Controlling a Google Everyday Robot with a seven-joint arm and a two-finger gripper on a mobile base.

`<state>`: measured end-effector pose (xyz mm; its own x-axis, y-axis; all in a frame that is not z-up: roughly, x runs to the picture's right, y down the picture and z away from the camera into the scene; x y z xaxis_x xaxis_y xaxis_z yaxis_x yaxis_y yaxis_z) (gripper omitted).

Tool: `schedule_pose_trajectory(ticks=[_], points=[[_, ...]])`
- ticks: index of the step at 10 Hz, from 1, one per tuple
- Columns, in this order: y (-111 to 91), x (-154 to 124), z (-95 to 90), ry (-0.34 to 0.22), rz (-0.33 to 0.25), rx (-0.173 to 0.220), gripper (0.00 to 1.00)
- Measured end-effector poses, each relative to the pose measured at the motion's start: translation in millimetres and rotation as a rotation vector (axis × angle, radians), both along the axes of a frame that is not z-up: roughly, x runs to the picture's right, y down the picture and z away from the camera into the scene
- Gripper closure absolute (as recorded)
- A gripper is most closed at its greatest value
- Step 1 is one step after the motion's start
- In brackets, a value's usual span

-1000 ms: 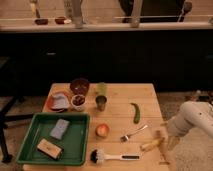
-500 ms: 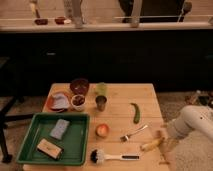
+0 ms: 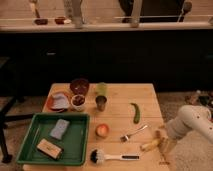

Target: Place banana in tray

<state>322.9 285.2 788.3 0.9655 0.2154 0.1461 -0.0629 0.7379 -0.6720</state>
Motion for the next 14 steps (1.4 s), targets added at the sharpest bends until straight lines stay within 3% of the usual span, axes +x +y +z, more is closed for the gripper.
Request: schedule_pose_trajectory(ticks=[5,12,14], points=[[8.3,-4.6,7.2,-0.009,-0.024,-0.028,0.23],[6.5,-4.4,5.6,-0.011,-0.010,-0.024,0.93],[7.5,-1.7,4.7,0.001,-0.008,-0.030,0.98]])
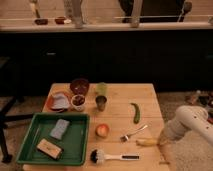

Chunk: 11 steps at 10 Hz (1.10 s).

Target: Place banana in tray

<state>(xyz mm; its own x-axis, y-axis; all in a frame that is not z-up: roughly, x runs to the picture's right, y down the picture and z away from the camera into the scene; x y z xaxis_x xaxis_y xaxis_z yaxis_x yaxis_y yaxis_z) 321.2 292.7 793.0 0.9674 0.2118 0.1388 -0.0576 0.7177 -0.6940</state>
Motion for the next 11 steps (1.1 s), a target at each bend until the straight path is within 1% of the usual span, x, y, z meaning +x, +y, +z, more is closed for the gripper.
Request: schedule_pose_trajectory(ticks=[2,4,8,11], points=[[-3,1,-2.7,0.008,0.003,0.002,0.98],[-8,-1,-9.2,0.003,0.005,0.012,0.98],[-31,-10,-32.8,-0.032,0.005,0.069,0.98],[-41,-25,-45.6,-0.073,-0.015,0.100,0.98]])
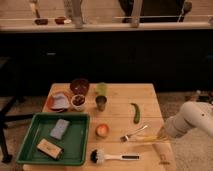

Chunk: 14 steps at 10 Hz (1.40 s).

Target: Place banana in tray

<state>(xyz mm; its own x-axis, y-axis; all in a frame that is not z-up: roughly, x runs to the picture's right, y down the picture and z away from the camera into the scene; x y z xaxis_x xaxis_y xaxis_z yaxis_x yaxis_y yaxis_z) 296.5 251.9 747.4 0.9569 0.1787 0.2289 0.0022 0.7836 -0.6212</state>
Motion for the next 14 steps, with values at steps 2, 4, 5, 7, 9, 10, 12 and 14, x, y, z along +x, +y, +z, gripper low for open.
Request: schedule_pose_trajectory(ticks=[2,4,5,7,9,10,12,14], points=[[-7,-27,-7.4,-0.051,-0.044,0.021,0.98],[-14,-58,-12.7,-0.108,-0.098,0.036,0.98],[-18,-73,-14.3,-0.132,-0.123,0.043,0.98],[-26,-109,-17.7,-0.187,-0.177,0.055,0.98],[-29,-122,-18.8,-0.208,-0.198,0.060,0.98],[-29,-123,-19.4,-0.209,-0.200,0.057,0.98],[-29,-123,-19.3,-0.209,-0.198,0.057,0.98],[-29,-122,-19.4,-0.207,-0.196,0.058,0.98]])
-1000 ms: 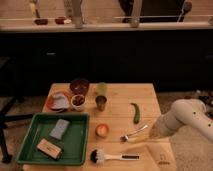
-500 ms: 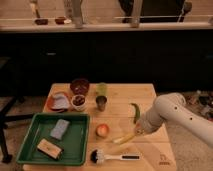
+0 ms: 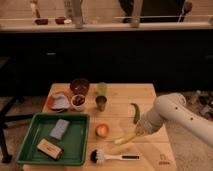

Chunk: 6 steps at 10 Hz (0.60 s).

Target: Place banana in tray

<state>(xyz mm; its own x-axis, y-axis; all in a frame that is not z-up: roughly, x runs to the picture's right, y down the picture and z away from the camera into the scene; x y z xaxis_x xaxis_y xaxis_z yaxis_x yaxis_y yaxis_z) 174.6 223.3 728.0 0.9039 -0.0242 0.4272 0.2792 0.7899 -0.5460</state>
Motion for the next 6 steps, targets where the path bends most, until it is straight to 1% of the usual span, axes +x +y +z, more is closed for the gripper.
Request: schedule_pose_trajectory(ticks=[3,4,6], points=[[-1,-1,0.5,-0.003,-0.001,0.000,0.98],[-1,-2,1.4,-0.015,-0.005,0.002,0.98],[-5,-22,2.4,-0.070,-0.050,0.011,0.98]])
